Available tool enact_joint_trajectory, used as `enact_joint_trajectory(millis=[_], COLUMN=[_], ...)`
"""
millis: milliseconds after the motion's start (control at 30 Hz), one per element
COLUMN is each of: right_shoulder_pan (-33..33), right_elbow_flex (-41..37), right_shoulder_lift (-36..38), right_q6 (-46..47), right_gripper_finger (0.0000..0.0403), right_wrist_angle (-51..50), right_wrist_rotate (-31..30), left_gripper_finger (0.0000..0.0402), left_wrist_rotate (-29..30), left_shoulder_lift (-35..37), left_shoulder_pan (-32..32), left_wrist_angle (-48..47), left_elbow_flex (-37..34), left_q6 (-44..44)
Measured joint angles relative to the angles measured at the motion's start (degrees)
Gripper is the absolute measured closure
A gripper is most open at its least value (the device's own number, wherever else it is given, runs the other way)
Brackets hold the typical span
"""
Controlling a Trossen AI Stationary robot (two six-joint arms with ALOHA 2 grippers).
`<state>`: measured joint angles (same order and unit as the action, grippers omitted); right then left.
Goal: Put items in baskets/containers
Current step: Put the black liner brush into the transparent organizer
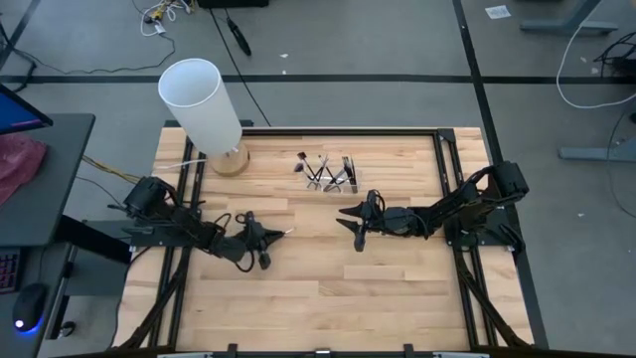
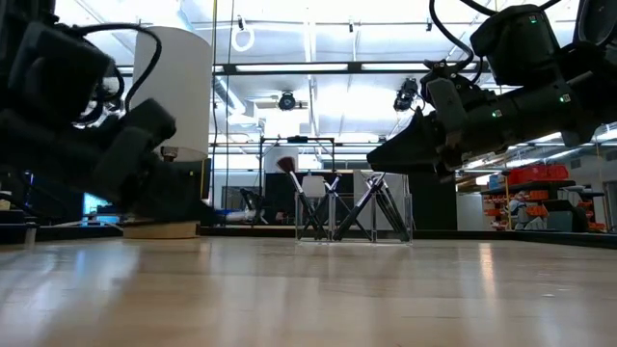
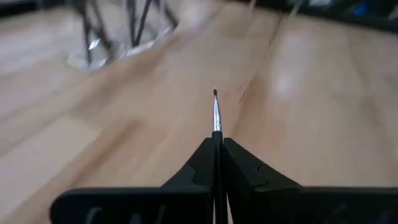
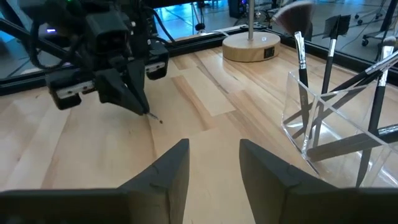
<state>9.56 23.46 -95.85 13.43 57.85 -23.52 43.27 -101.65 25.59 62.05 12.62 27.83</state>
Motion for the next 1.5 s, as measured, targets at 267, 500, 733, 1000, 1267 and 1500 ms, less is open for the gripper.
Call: enact_joint_trajectory(millis=[267,500,733,1000,1267,1500], right_shoulder_pan=[0.0,0.0,0.03,2.3,3.65,3.67], right_elbow_flex=[0.12,6.29,17.86,18.94,17.16,17.16], right_shoulder_lift=[0.0,-4.15,-14.4,-14.87,-12.81,-12.76], right_q6=[2.4,-2.1,-11.33,-15.91,-16.35,-16.94], right_gripper_finger=[0.0259,0.0227,0.0207,0.023,0.0251,0.0265], right_wrist_angle=[-0.05,0.13,4.8,6.48,10.31,12.92], right_wrist_rotate=[2.15,2.8,6.98,9.51,5.01,6.75], left_gripper_finger=[0.0385,0.0386,0.0382,0.0382,0.0383,0.0381], left_wrist_rotate=[-6.7,-18.02,-25.96,-26.7,-26.61,-26.6], left_shoulder_lift=[0.09,0.17,0.42,0.42,0.42,0.42], left_shoulder_pan=[-4.74,-9.62,-11.81,-11.53,-11.5,-11.5], left_wrist_angle=[17.53,27.53,26.88,25.9,25.66,25.48], left_elbow_flex=[0.09,1.08,6.53,7.58,7.58,7.58], left_q6=[-14.12,-21.12,-23.02,-23.8,-23.77,-23.76])
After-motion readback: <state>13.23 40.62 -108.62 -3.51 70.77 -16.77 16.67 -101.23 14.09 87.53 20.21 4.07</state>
